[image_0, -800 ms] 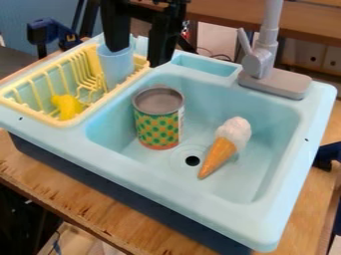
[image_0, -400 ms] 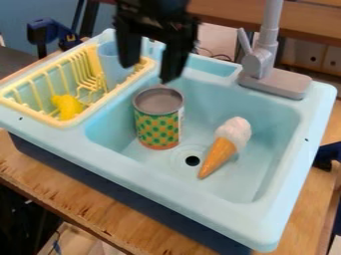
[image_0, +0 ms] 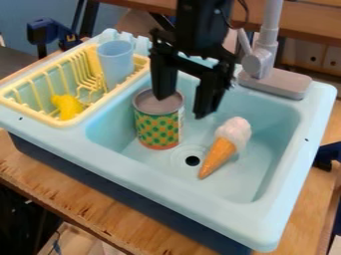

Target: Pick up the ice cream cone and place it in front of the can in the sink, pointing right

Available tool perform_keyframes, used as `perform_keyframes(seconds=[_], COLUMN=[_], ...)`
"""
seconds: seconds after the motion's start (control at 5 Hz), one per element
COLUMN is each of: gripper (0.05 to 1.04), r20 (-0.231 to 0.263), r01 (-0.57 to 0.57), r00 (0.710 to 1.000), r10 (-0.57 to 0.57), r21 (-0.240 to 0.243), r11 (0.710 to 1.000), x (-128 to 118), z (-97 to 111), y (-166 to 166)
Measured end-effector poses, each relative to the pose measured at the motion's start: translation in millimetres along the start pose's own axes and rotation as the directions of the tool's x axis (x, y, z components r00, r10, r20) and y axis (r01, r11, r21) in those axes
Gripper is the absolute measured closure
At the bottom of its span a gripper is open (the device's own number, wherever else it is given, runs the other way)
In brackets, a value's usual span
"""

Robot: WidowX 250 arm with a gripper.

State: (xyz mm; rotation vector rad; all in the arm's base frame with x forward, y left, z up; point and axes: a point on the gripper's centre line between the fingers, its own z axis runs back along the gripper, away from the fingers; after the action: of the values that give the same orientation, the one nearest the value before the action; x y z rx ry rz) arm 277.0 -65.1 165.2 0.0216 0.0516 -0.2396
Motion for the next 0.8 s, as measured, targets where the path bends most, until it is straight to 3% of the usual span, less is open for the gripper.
perform_keyframes(seconds=[0.2,0.4,0.8], gripper=[0.081,0.081,0.081], r20=[-0.059,-0.065,-0.037], r01=[-0.009,-0.026,0.017], r00=[0.998,0.997,0.999], r10=[0.009,0.028,-0.016], r21=[0.009,0.027,0.015], r11=[1.0,0.999,1.0], x=[-0.3,6.7,21.5], z=[-16.9,-30.4,-53.4], y=[-5.4,-6.0,-13.9])
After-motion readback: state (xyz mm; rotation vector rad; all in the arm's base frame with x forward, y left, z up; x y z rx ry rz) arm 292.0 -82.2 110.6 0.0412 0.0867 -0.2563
